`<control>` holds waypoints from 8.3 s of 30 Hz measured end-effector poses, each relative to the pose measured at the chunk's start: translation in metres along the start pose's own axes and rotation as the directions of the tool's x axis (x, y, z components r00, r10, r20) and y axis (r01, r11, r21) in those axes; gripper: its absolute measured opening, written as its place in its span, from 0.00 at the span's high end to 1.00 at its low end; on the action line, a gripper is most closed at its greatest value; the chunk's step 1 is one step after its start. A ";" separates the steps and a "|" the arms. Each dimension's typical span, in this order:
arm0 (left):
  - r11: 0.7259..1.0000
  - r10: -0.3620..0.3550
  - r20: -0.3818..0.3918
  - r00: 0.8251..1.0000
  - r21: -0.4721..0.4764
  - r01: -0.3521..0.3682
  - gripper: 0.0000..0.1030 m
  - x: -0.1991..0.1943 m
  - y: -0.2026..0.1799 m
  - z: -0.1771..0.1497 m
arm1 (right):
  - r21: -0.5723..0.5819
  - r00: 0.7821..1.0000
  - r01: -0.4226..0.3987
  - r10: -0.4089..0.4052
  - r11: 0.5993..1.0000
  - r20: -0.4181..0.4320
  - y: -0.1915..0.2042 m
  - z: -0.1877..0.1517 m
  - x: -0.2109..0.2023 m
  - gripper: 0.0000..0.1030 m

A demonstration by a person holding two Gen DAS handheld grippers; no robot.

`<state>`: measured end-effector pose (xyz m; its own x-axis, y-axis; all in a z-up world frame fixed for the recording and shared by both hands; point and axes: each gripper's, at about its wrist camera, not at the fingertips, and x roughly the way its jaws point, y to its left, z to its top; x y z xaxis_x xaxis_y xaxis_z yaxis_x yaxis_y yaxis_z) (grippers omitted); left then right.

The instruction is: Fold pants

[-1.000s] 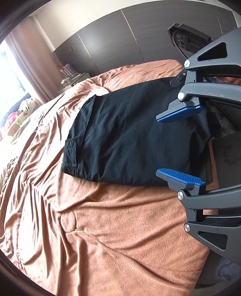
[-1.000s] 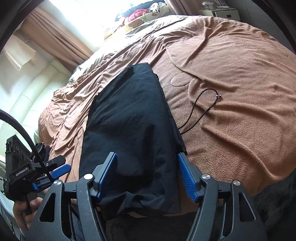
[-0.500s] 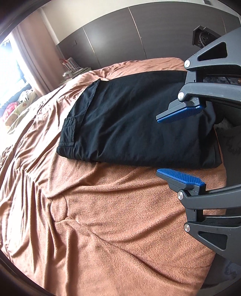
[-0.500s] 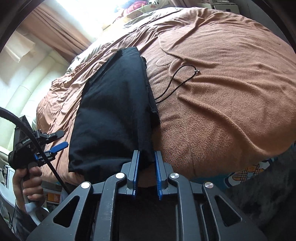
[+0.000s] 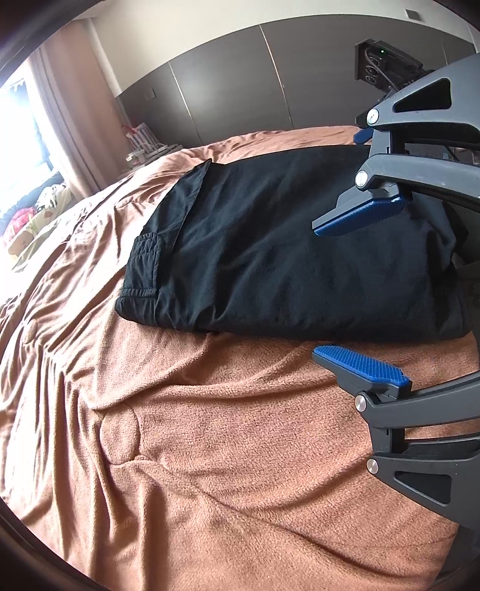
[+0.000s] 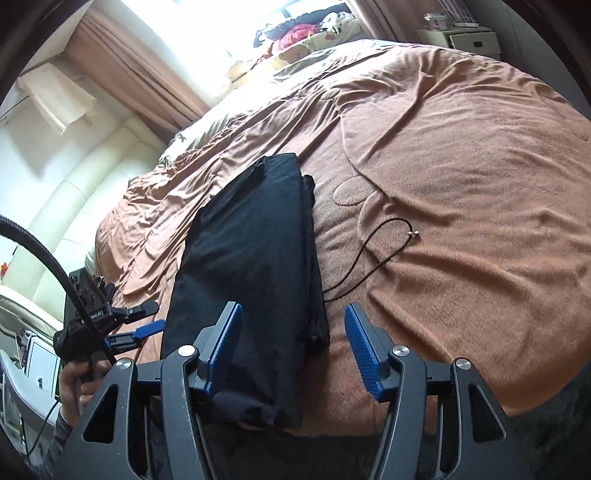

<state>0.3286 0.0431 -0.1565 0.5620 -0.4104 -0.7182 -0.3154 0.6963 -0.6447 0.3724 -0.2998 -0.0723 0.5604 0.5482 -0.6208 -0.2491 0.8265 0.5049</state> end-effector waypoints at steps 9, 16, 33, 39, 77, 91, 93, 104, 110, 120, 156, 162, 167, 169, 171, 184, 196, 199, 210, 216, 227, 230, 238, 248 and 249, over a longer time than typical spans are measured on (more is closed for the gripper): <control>0.999 -0.025 -0.014 1.000 -0.023 0.025 0.42 0.017 0.004 0.015 | 0.058 0.984 -0.108 0.115 0.992 -0.136 -0.023 0.050 0.067 0.45; 0.998 -0.045 -0.049 0.998 -0.046 0.043 0.51 0.032 0.013 0.023 | 0.152 0.955 -0.176 0.206 0.973 -0.213 -0.045 0.072 0.111 0.45; 0.997 -0.070 -0.029 0.997 -0.047 0.069 0.61 0.033 0.006 0.039 | 0.203 0.901 -0.317 0.362 0.926 -0.241 -0.068 0.087 0.131 0.65; 0.997 -0.054 -0.040 0.998 -0.052 0.051 0.61 0.034 0.009 0.038 | 0.194 0.901 -0.244 0.296 0.950 -0.317 -0.070 0.083 0.140 0.46; 0.977 -0.215 0.018 0.977 -0.001 0.215 0.89 -0.022 -0.013 0.024 | 0.065 0.931 -0.297 0.304 0.953 -0.202 0.001 0.067 0.103 0.83; 0.943 -0.319 0.045 0.947 0.118 0.312 0.90 -0.093 -0.072 -0.014 | 0.023 0.952 -0.290 0.291 0.957 -0.094 0.028 0.039 -0.006 0.83; 0.939 -0.329 0.050 0.943 0.125 0.320 0.90 -0.100 -0.082 -0.016 | 0.017 0.950 -0.302 0.302 0.953 -0.084 0.024 0.040 -0.018 0.83; 0.924 -0.331 0.052 0.942 0.221 0.313 0.90 -0.086 -0.169 -0.025 | -0.047 0.944 -0.330 0.330 0.943 -0.020 -0.028 0.062 -0.078 0.83; 0.906 -0.346 0.007 0.938 0.263 0.332 0.90 -0.048 -0.225 -0.028 | -0.046 0.950 -0.310 0.312 0.950 0.025 -0.074 0.072 -0.119 0.83; 0.872 -0.385 -0.054 0.921 0.307 0.382 0.90 0.030 -0.311 -0.029 | -0.055 0.961 -0.267 0.270 0.962 0.058 -0.151 0.100 -0.173 0.83; 0.837 -0.374 -0.185 0.909 0.353 0.417 0.86 0.296 -0.423 -0.048 | -0.082 0.995 -0.101 0.102 0.991 0.003 -0.330 0.174 -0.187 0.75; 0.888 -0.245 -0.337 0.909 0.299 0.350 0.80 0.336 -0.392 -0.080 | 0.225 0.987 0.116 -0.088 0.967 -0.132 -0.396 0.129 -0.178 0.60; 0.888 -0.226 -0.368 0.902 0.303 0.346 0.80 0.325 -0.388 -0.090 | 0.219 0.992 0.124 -0.121 0.968 -0.026 -0.376 0.102 -0.227 0.60; 0.885 -0.214 -0.377 0.901 0.316 0.343 0.80 0.318 -0.389 -0.097 | 0.211 0.992 0.120 -0.126 0.970 0.017 -0.362 0.094 -0.245 0.60; 0.884 -0.190 -0.387 0.902 0.332 0.329 0.80 0.315 -0.389 -0.104 | 0.186 0.989 0.119 -0.133 0.975 0.064 -0.347 0.087 -0.262 0.60; 0.866 -0.115 -0.456 0.882 0.389 0.314 0.79 0.272 -0.393 -0.152 | 0.114 0.979 0.159 -0.171 0.981 0.108 -0.268 0.021 -0.277 0.60; 0.839 -0.109 -0.341 0.934 0.472 0.271 0.55 0.190 -0.388 -0.119 | 0.086 0.927 0.374 -0.376 0.923 0.008 -0.224 -0.031 -0.265 0.60; 0.835 -0.108 -0.304 0.946 0.489 0.252 0.49 0.169 -0.378 -0.115 | 0.096 0.901 0.434 -0.432 0.896 -0.043 -0.220 -0.040 -0.266 0.60; 0.815 -0.093 -0.191 0.977 0.549 0.185 0.28 0.114 -0.361 -0.102 | 0.153 0.888 0.453 -0.460 0.878 0.015 -0.174 -0.050 -0.322 0.60; 0.786 -0.096 -0.127 0.987 0.599 0.153 0.12 0.074 -0.353 -0.103 | 0.176 0.857 0.499 -0.513 0.849 0.045 -0.137 -0.064 -0.356 0.50; 0.722 -0.099 -0.009 0.995 0.688 0.078 0.00 -0.010 -0.326 -0.111 | 0.173 0.789 0.584 -0.605 0.793 0.112 -0.044 -0.100 -0.371 0.16; 0.707 -0.100 0.032 0.994 0.705 0.049 0.00 -0.031 -0.317 -0.111 | 0.171 0.784 0.586 -0.608 0.792 0.128 -0.016 -0.115 -0.358 0.11; 0.667 -0.108 0.133 0.985 0.745 -0.028 0.00 -0.080 -0.297 -0.117 | 0.166 0.759 0.603 -0.625 0.781 0.184 0.026 -0.144 -0.354 0.01; 0.633 -0.127 0.246 0.961 0.766 -0.112 0.00 -0.132 -0.271 -0.142 | 0.120 0.764 0.585 -0.594 0.802 0.251 0.083 -0.175 -0.364 0.01; 0.632 -0.129 0.253 0.959 0.766 -0.118 0.00 -0.137 -0.269 -0.145 | 0.115 0.767 0.579 -0.587 0.807 0.260 0.089 -0.178 -0.366 0.01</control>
<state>0.2253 -0.1731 0.0771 0.7732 -0.3339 -0.5391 0.3202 0.9394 -0.1225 0.0043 -0.4044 0.0932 0.7812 -0.0977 -0.6166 0.2141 0.9697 0.1176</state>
